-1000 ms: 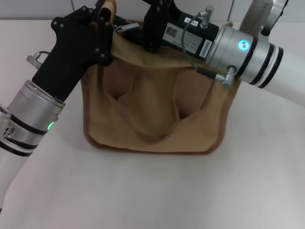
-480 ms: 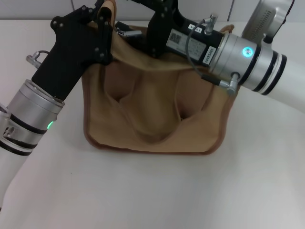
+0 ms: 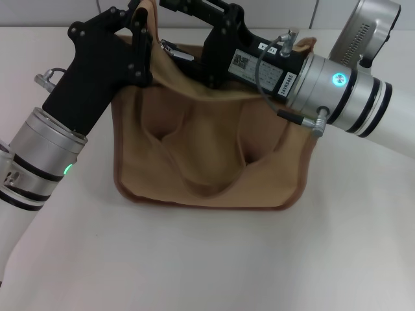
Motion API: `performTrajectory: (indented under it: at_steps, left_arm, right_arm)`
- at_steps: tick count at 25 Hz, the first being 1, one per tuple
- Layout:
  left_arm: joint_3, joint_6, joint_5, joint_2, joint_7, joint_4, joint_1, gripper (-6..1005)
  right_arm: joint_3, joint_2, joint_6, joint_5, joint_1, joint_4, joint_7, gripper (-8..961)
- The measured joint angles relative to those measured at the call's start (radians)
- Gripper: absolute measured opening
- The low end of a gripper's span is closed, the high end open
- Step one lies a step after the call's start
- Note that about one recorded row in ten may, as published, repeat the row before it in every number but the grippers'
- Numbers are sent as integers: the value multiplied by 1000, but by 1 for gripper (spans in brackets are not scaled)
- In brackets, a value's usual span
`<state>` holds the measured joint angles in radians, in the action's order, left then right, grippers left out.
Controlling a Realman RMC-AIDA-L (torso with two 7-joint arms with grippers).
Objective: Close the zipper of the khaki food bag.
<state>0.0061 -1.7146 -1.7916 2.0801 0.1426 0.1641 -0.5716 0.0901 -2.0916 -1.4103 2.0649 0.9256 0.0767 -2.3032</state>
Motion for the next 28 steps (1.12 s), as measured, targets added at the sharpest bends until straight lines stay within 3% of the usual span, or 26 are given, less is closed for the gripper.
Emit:
performTrajectory:
  at_steps: [15,25,28]
  left_arm:
    - [0,0,1,0,0,1,-1,43]
    - [0,0,3,0,-1,3,-1,43]
    - [0,0,3,0,-1,3,-1,43]
  right_arm:
    - [80,2,-31,-1,-2,-55,-75,725]
    - [85,1,-36,-2,-8,-58,-77,284]
    - [84,1,-41,-2,-11,-58,-73,199]
